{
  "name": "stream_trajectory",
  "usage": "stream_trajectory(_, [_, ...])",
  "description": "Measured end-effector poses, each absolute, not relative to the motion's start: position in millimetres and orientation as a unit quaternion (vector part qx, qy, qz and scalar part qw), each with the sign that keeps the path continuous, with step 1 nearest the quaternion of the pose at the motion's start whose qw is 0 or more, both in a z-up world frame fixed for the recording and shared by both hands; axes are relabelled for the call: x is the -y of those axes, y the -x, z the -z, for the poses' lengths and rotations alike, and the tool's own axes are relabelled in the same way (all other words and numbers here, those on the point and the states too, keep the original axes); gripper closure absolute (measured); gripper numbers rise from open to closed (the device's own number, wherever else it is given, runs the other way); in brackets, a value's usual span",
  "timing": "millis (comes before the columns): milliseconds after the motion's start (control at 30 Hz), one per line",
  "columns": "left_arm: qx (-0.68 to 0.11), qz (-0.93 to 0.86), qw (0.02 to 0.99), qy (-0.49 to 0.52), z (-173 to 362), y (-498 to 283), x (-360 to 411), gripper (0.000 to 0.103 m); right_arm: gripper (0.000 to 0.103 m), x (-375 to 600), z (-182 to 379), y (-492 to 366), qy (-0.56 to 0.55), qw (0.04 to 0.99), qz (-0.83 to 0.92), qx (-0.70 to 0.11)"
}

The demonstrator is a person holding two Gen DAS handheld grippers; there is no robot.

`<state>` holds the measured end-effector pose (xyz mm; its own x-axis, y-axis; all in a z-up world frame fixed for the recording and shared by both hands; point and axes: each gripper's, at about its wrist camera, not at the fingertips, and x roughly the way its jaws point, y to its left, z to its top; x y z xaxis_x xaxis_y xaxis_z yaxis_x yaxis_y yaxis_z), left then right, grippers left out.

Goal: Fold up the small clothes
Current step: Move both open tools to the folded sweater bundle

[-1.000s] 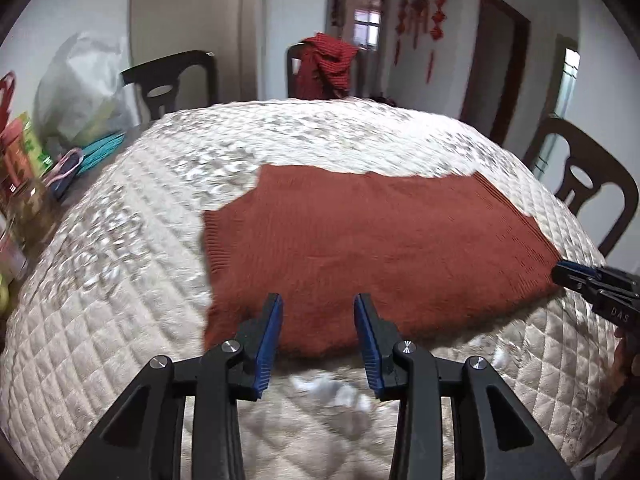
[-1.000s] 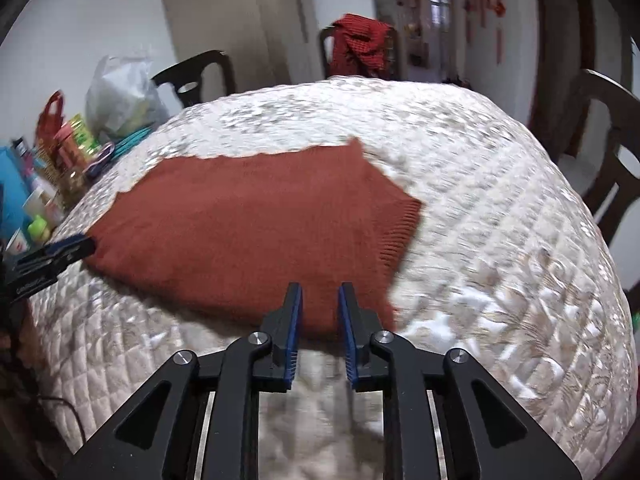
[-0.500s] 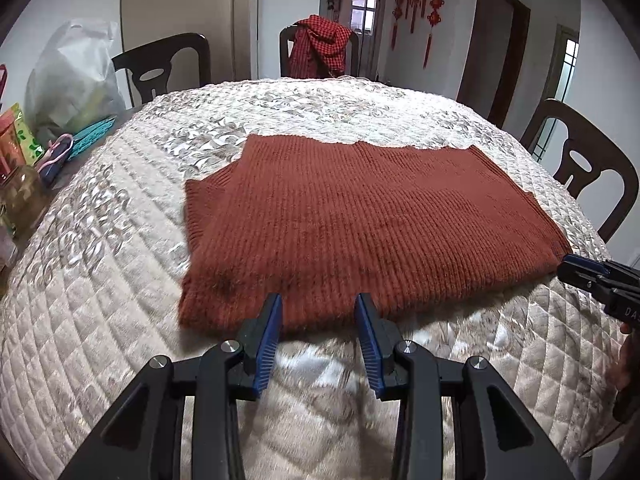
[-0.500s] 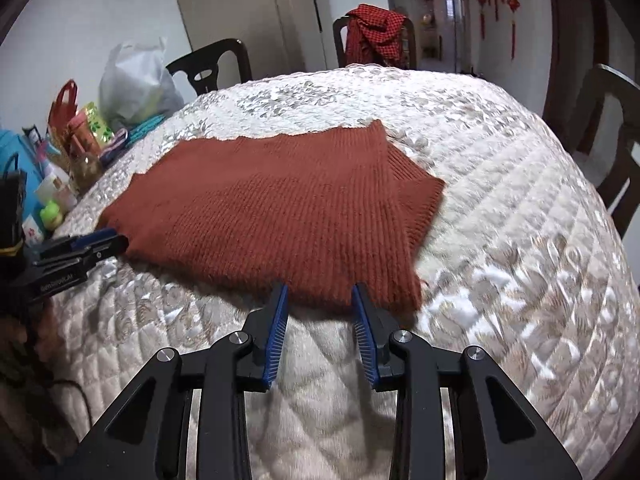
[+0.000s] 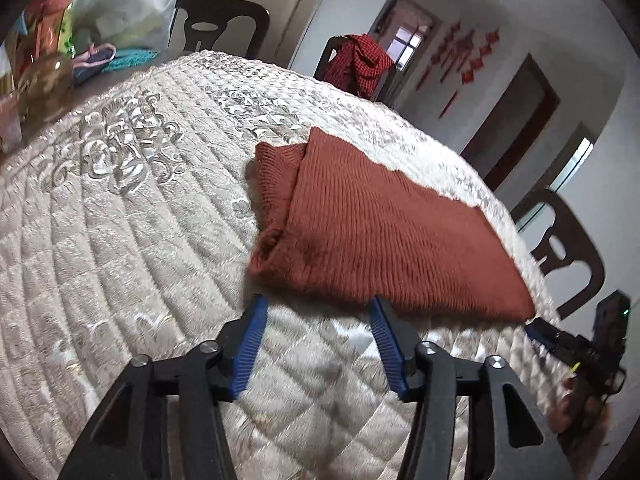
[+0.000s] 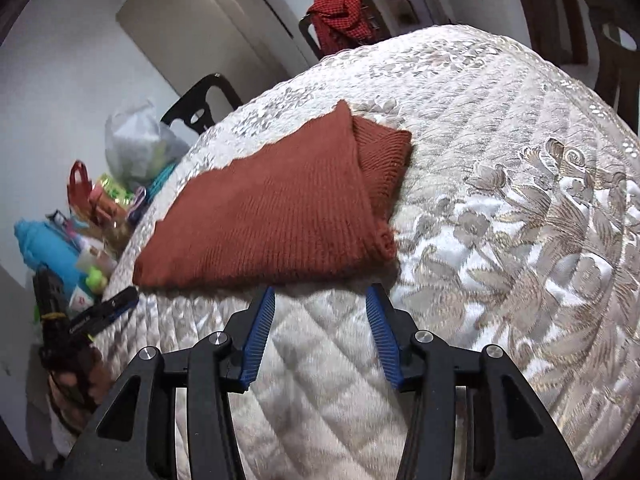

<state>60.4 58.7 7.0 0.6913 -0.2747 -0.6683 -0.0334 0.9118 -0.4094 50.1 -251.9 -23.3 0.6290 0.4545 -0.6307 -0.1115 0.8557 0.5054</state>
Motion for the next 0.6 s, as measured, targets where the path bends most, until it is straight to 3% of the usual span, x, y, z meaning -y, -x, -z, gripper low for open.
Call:
stream_trajectory(500, [-0.37, 0.062, 0.886, 0.271, -4.8, -86.2, -69.8, 0.044, 0.054, 279.2, 32.3, -64.6, -0.336, 0.853, -0.156, -0.368])
stream_trajectory(567, [-0.37, 0.06, 0.887, 0.27, -4.9, -86.8, -69.8, 0.048, 0.054, 280.3, 32.9, -67.8, -0.341, 0.851, -0.153, -0.369])
stream_trajectory(600, [-0.371, 0.06, 0.887, 0.269, -4.8, -87.3, -69.3, 0.055, 0.054, 280.4, 32.6, -69.1, -0.343, 0.849, -0.152, -0.371])
